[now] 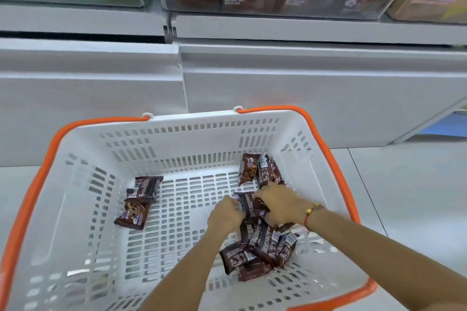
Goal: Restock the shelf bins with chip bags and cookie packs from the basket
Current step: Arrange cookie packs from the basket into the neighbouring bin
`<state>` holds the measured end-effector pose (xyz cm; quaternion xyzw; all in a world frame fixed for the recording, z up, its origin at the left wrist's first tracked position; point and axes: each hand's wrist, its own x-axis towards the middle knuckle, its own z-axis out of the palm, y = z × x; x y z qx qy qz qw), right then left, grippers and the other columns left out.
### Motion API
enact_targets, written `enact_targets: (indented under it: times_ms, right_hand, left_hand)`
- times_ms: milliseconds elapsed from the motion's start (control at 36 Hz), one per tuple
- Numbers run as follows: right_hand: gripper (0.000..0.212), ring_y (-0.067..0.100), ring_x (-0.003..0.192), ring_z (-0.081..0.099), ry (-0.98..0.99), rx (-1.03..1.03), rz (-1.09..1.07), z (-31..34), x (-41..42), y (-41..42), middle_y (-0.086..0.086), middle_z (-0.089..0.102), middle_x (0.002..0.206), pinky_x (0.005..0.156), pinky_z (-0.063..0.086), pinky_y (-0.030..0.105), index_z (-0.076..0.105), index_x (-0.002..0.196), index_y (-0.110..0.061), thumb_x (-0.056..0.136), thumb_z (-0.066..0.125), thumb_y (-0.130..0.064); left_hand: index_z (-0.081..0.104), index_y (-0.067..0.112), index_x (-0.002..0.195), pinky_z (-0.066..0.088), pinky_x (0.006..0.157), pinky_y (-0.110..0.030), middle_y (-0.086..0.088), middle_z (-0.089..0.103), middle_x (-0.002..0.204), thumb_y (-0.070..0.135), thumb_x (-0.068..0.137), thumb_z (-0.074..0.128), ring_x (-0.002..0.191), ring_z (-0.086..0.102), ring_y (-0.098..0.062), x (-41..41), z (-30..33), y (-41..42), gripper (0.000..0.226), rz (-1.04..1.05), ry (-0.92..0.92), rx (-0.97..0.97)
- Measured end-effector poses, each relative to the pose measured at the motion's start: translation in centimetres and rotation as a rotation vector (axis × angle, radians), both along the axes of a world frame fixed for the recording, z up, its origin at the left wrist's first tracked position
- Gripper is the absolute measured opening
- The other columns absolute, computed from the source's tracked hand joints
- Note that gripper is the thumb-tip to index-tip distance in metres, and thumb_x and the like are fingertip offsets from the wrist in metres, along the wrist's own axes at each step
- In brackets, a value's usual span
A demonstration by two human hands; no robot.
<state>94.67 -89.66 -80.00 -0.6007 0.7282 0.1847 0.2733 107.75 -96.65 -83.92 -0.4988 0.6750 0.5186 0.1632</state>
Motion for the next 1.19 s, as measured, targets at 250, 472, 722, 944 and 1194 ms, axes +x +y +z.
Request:
enact_targets:
  times_ms: [250, 472, 722, 944, 1194]
  right_hand:
    - [0.044, 0.013, 0.094, 0.061, -0.895, -0.182, -0.815, 8.3, -1.9, -0.6, 0.005, 0.061, 0.112, 0.077, 0.052, 0.020, 0.047, 0.124, -0.016, 0.087, 0.068, -0.006]
    - [0.026, 0.012, 0.107, 0.064, -1.082, -0.406, -0.780, 17.8, -2.8, -0.6, -0.005, 0.071, 0.110, 0.097, 0.050, 0.029, 0.062, 0.118, -0.025, 0.097, 0.053, -0.013]
    - [0.016, 0.018, 0.085, 0.061, -1.048, -0.684, -0.856, 29.9, -2.0, -5.2, 0.003, 0.065, 0.092, 0.081, 0.051, 0.030, 0.061, 0.095, -0.013, 0.095, 0.046, -0.017]
    - [0.004, 0.013, 0.079, 0.069, -0.954, -1.004, -0.827, 34.5, -0.6, -8.2, 0.000, 0.073, 0.085, 0.067, 0.053, 0.020, 0.067, 0.090, -0.014, 0.086, 0.069, -0.012]
    - [0.008, 0.020, 0.092, 0.067, -1.066, -1.083, -0.859, 35.0, -1.4, -8.3, 0.007, 0.072, 0.095, 0.091, 0.052, 0.033, 0.067, 0.091, -0.013, 0.084, 0.066, -0.008]
  left_hand:
    - [0.057, 0.008, 0.102, 0.046, 0.060, -0.021, -0.008, 0.063, 0.100, 0.014, 0.099, 0.048, 0.075, 0.058, -0.013, -2.1, 9.0, -4.7, 0.012, 0.055, 0.181, 0.218]
    - [0.059, 0.011, 0.123, 0.047, 0.082, -0.026, 0.001, 0.062, 0.118, 0.027, 0.098, 0.053, 0.101, 0.055, -0.011, -1.9, 20.8, -7.2, 0.031, -0.048, 0.326, 0.106]
    - [0.057, 0.019, 0.124, 0.045, 0.076, -0.023, 0.001, 0.057, 0.118, 0.038, 0.091, 0.062, 0.100, 0.053, -0.013, -0.9, 33.1, -9.4, 0.038, -0.011, 0.532, -0.224]
    - [0.050, 0.025, 0.131, 0.042, 0.087, -0.031, 0.002, 0.061, 0.124, 0.037, 0.090, 0.063, 0.115, 0.055, -0.016, -0.7, 36.3, -11.0, 0.045, 0.076, 0.770, -0.184]
    - [0.064, 0.012, 0.110, 0.056, 0.067, -0.015, -0.007, 0.070, 0.100, 0.011, 0.084, 0.071, 0.077, 0.068, -0.005, 0.2, 39.0, -12.4, 0.027, 0.112, 0.933, -0.130]
